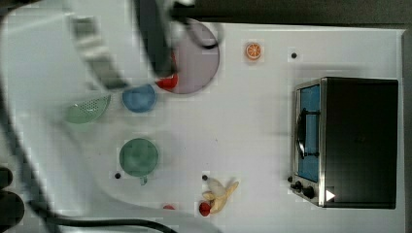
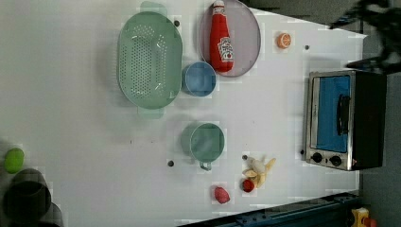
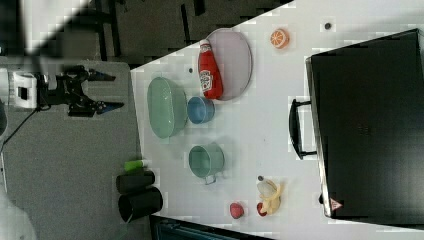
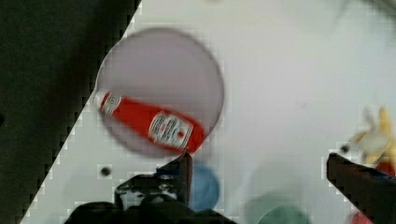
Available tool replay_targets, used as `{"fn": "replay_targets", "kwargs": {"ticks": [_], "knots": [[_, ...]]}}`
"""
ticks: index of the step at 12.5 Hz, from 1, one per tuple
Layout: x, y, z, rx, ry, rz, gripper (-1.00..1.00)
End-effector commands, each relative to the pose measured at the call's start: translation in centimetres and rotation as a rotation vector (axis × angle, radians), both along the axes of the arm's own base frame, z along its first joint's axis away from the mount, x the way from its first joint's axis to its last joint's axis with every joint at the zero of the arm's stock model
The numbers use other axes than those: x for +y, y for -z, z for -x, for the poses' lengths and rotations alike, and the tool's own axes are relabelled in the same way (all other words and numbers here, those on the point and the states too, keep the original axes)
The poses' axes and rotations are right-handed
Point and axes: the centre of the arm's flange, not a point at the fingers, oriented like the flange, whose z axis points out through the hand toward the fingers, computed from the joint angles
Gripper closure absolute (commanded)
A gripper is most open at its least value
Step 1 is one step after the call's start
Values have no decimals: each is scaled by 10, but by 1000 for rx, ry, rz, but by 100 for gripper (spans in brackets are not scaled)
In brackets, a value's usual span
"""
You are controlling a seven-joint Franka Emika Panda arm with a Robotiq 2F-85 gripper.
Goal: Drag strainer forwards.
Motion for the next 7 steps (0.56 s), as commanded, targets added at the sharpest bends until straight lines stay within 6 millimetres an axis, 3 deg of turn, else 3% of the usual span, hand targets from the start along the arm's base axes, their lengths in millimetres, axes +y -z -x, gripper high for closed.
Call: {"fn": "replay_targets", "kwargs": {"ticks": [1,4,7], "knots": [[-84,29,5,123,-155,5,-100],[-121,24,29,151,-163,6,-100],[-130,16,52,148,-144,-70,-100]]}}
